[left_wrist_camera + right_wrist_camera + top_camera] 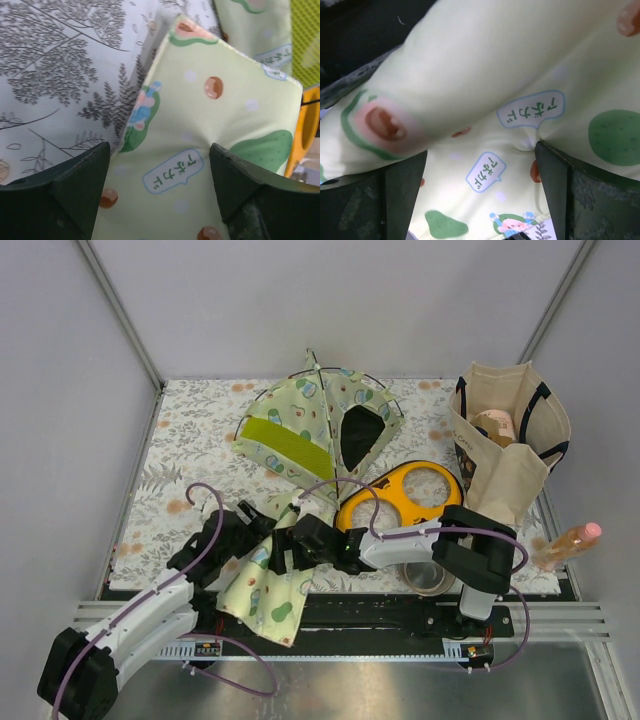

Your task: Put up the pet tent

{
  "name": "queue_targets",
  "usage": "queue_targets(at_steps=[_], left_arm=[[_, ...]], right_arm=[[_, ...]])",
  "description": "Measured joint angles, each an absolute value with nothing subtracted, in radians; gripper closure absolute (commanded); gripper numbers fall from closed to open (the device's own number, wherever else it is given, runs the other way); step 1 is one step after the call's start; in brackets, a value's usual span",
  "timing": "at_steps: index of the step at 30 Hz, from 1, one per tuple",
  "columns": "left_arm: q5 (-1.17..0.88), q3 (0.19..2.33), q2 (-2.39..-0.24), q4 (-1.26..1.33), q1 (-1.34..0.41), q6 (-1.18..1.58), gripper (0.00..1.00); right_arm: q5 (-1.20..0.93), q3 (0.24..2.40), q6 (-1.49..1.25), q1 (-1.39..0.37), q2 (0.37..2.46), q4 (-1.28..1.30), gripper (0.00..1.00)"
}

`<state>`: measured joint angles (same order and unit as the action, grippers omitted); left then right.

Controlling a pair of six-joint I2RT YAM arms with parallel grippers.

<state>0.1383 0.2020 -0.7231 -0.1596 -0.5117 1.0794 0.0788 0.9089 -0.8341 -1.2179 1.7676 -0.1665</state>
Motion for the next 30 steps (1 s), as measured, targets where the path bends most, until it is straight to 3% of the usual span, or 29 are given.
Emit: queue_targets(at_steps=[5, 16, 27, 30], left_arm=[[0.103, 0.199, -0.645, -0.157, -0.514, 1.043, 0.05], [0.084, 0.157, -0.524, -0.114, -0.516, 0.973, 0.01], [0.048, 0.059, -0.485, 0.044, -0.519, 1.093, 0.03], [0.026, 0.057, -0.453, 0.047, -0.525, 1.094, 0.03]], right_arm=[[0.072, 0.91, -0.816, -1.224, 1.788, -0.221, 0.01], [0.087, 0.846, -0.913, -1.224, 1.805, -0.388, 0.02], [0.088, 0.71, -1.049, -1.208, 1.821, -0.636, 0.34], [0.089, 0.678, -1.095, -1.203, 1.824, -0.678, 0.38]])
